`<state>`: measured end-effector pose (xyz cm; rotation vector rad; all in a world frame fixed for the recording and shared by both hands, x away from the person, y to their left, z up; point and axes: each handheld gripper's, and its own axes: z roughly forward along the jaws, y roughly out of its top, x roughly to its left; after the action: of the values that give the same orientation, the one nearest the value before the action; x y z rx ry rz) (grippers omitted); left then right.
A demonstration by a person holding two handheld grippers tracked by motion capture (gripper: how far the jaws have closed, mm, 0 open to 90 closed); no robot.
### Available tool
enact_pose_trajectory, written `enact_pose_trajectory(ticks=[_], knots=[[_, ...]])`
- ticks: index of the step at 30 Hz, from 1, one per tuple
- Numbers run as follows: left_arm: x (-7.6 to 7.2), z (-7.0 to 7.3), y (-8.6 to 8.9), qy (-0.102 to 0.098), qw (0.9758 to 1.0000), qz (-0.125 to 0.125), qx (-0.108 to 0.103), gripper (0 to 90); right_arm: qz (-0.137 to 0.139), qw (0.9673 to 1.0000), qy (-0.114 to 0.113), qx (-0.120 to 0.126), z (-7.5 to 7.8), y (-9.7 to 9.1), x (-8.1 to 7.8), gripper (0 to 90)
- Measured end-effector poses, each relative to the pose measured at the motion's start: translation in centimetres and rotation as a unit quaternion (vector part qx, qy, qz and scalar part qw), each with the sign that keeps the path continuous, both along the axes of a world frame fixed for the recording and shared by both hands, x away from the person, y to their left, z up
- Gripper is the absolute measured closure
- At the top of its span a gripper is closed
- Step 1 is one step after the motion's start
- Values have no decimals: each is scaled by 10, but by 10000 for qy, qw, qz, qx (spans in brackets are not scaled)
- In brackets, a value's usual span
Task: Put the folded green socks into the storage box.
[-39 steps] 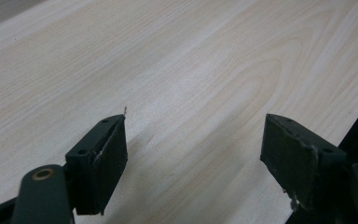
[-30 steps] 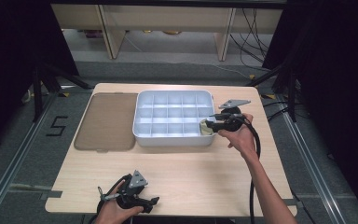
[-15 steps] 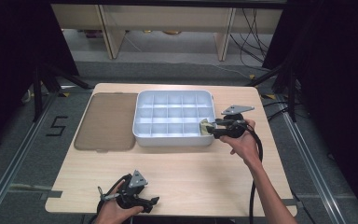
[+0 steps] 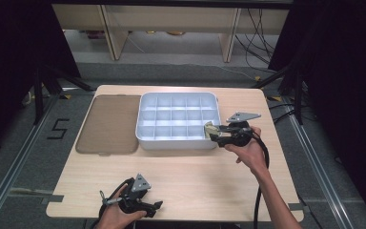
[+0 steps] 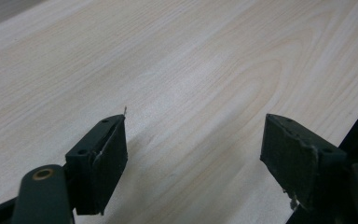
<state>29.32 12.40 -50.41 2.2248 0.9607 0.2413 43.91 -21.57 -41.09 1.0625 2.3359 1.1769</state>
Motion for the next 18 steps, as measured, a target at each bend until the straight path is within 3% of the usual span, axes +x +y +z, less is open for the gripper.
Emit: enact_pose_trajectory(ticks=[5,6,11,12,18], knots=[[1,0,1,-22,10000,-27,13,218,42,9999,87,89,-3,0,-9,414],[1,0,1,-19,10000,-18,7,218,49,10000,-35,73,-4,-1,-9,409],[0,0,0,-10,10000,7,4,218,91,9999,-14,103,-6,-1,-18,395],[0,0,0,-8,10000,5,1,218,32,9998,-6,200,-7,0,-20,392],[0,0,1,-38,10000,20,36,218,111,9998,-46,151,-8,-3,-27,376]])
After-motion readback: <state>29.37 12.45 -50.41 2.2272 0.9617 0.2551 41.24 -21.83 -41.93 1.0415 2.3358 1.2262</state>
